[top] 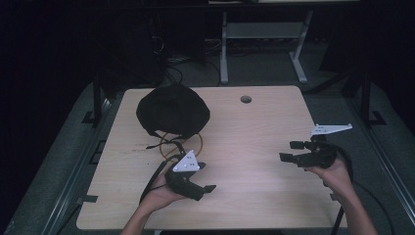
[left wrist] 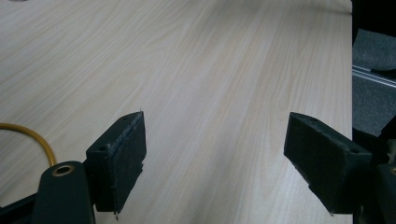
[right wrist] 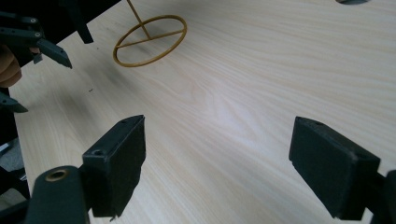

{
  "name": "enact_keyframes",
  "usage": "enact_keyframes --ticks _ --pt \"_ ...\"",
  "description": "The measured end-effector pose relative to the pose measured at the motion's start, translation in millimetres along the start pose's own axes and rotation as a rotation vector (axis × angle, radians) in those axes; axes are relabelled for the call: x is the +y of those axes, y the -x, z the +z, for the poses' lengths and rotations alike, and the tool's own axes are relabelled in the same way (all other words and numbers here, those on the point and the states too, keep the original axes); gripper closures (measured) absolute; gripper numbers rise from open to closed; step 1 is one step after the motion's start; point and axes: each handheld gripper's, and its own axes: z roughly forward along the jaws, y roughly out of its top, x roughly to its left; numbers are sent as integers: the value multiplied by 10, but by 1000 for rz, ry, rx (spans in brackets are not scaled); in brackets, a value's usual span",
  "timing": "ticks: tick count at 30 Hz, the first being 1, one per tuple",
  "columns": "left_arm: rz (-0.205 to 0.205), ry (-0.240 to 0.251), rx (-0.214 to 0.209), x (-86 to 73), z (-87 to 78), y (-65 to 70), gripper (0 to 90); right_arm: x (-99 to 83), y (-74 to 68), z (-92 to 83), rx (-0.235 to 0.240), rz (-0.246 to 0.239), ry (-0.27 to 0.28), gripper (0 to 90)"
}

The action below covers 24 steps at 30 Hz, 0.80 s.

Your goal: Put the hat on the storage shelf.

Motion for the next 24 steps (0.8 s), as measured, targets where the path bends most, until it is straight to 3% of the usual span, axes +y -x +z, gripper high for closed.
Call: enact_keyframes --ticks 16,22,24 --pt "-2 -37 4 -53 35 -17 209 -470 79 -84 -11 40 -7 183" --pt "-1 -39 8 -53 38 -15 209 -647 78 -150 -16 60 15 183" --pt "-1 -42 8 -57 40 -19 209 -706 70 -161 -35 58 15 183"
